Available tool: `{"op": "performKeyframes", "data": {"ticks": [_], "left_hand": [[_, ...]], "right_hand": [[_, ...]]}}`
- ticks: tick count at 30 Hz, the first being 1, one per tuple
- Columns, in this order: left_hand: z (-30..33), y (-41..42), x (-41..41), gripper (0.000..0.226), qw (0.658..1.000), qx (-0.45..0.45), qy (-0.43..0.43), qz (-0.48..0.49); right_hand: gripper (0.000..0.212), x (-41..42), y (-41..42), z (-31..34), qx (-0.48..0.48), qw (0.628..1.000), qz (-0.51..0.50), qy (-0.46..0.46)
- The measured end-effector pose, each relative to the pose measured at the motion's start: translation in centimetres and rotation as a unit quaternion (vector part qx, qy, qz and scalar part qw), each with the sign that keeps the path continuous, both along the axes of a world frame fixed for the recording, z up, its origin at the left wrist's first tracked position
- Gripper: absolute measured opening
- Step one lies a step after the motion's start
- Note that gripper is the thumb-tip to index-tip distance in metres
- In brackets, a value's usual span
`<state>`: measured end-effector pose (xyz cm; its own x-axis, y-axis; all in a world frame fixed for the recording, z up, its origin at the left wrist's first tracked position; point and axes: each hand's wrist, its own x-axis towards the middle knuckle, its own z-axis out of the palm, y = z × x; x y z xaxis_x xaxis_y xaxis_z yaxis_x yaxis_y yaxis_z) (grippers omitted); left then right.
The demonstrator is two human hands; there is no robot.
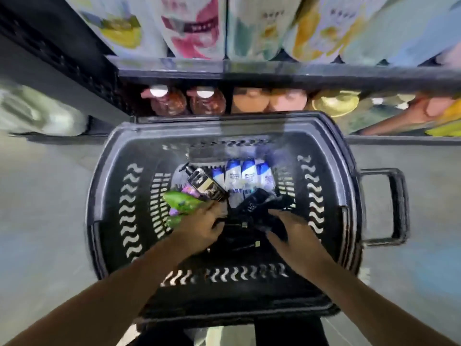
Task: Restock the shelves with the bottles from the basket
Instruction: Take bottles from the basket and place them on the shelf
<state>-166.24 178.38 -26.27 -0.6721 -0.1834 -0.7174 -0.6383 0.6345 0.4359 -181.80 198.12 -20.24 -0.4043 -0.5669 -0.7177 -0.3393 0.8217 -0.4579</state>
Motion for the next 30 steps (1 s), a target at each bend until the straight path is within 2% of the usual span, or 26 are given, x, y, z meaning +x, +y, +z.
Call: {"op": "performKeyframes", "data": {"ticks": [2, 6, 9, 11, 13, 15, 18, 21, 24, 26, 28, 30], "left_hand": [[-3.1, -0.4, -2.1, 0.056, 0.999, -0.001, 0.038, 0.023], [-8.3, -0.9, -7.2, 0.062, 0.997, 0.014, 0.066, 0.039], [-11.6, -0.7, -10.9, 0.066, 0.999, -0.015, 0.033, 0.037], [-13.1, -0.1, -12.3, 0.065, 0.996, -0.087, -0.003, 0.002], [-14.7, 0.4, -12.7, 0.078, 0.987, -0.152, -0.044, -0.028], [-16.2, 0.9, -12.9, 0.091, 0.981, -0.183, -0.071, -0.006], [-17.9, 1.4, -13.0, 0.096, 0.975, -0.196, -0.072, 0.072], [-19.0, 2.2, -12.2, 0.099, 0.966, -0.191, -0.006, 0.176], [-19.6, 2.6, -10.7, 0.082, 0.940, -0.218, 0.089, 0.249], [-20.0, 2.4, -10.6, 0.075, 0.930, -0.225, 0.115, 0.266], [-19.9, 2.2, -10.6, 0.077, 0.930, -0.228, 0.117, 0.264], [-19.5, 2.1, -10.4, 0.079, 0.929, -0.213, 0.161, 0.257]], "right_hand": [[0.057, -0.3, -0.1, -2.7, -0.009, 1.000, -0.012, 0.003], [0.055, -0.9, -0.1, -6.6, -0.019, 1.000, -0.021, 0.006], [0.051, -1.3, -0.4, -8.9, -0.037, 0.998, -0.057, 0.017], [0.049, -1.1, -0.7, -10.0, -0.056, 0.993, -0.099, 0.025], [0.047, -0.4, -0.8, -10.8, -0.074, 0.989, -0.123, 0.022], [0.045, 0.2, -0.9, -11.5, -0.086, 0.988, -0.129, 0.016], [0.046, 0.9, -1.1, -11.9, -0.087, 0.986, -0.144, -0.005], [0.046, 0.9, -1.1, -11.9, -0.092, 0.984, -0.154, -0.025], [0.046, 0.7, -1.3, -11.9, -0.102, 0.981, -0.165, -0.028], [0.046, 0.6, -1.4, -11.9, -0.098, 0.978, -0.183, -0.036], [0.045, 0.6, -1.4, -11.9, -0.101, 0.975, -0.194, -0.044], [0.043, 0.6, -1.5, -11.9, -0.112, 0.972, -0.200, -0.045]]}}
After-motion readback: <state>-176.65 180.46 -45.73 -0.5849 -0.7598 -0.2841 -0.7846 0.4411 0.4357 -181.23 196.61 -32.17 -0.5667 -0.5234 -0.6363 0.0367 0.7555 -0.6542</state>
